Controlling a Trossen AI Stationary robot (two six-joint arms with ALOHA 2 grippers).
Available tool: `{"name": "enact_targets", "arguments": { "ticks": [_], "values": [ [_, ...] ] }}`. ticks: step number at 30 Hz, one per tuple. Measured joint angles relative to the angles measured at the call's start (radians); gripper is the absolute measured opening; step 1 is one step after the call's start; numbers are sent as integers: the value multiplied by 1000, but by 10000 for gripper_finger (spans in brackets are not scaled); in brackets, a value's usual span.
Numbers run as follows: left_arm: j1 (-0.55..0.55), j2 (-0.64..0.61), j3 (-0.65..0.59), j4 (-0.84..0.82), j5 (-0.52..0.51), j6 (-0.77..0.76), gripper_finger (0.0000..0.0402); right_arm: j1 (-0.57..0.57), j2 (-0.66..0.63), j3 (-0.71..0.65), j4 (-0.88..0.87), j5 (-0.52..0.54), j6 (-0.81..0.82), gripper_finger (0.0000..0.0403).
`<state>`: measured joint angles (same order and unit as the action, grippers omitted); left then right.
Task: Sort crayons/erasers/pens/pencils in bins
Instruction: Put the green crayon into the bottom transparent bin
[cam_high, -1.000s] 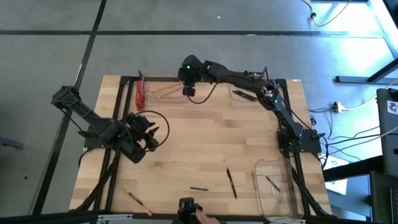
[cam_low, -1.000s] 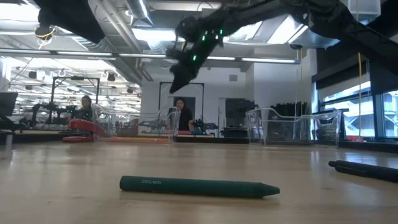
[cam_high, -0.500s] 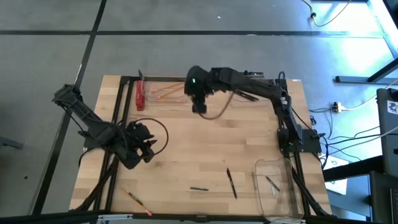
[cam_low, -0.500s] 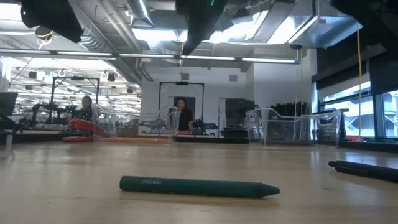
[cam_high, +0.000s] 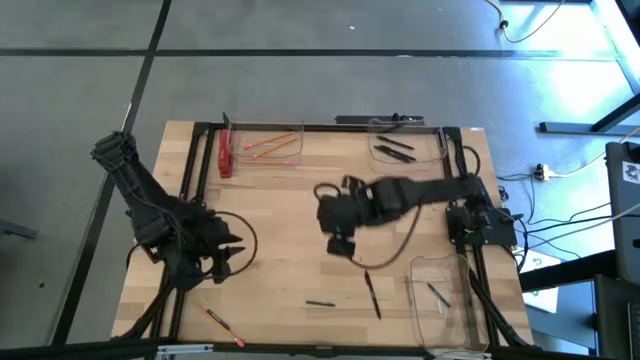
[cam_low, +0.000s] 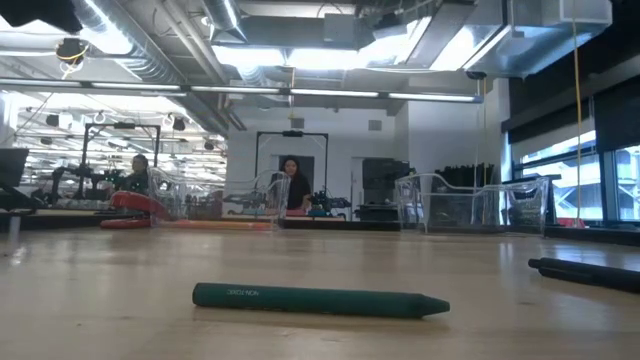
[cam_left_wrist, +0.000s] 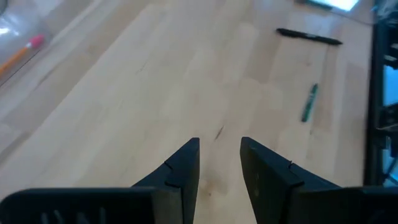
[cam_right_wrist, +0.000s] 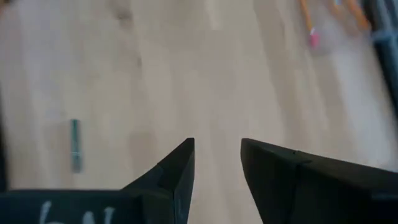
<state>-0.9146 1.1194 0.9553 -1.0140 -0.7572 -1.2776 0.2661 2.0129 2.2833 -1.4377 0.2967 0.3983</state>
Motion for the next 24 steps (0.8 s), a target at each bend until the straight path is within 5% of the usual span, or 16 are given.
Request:
{"name": "enact_targets", "arguments": {
  "ticks": [13, 24],
  "values": [
    [-74, 0, 0, 178, -38, 304, 110, 244, 2, -66, -42, 82, 800, 133],
    [-75, 1, 0, 261, 14, 400, 110, 324, 2, -298, -14, -175, 1204, 133]
  ]
}}
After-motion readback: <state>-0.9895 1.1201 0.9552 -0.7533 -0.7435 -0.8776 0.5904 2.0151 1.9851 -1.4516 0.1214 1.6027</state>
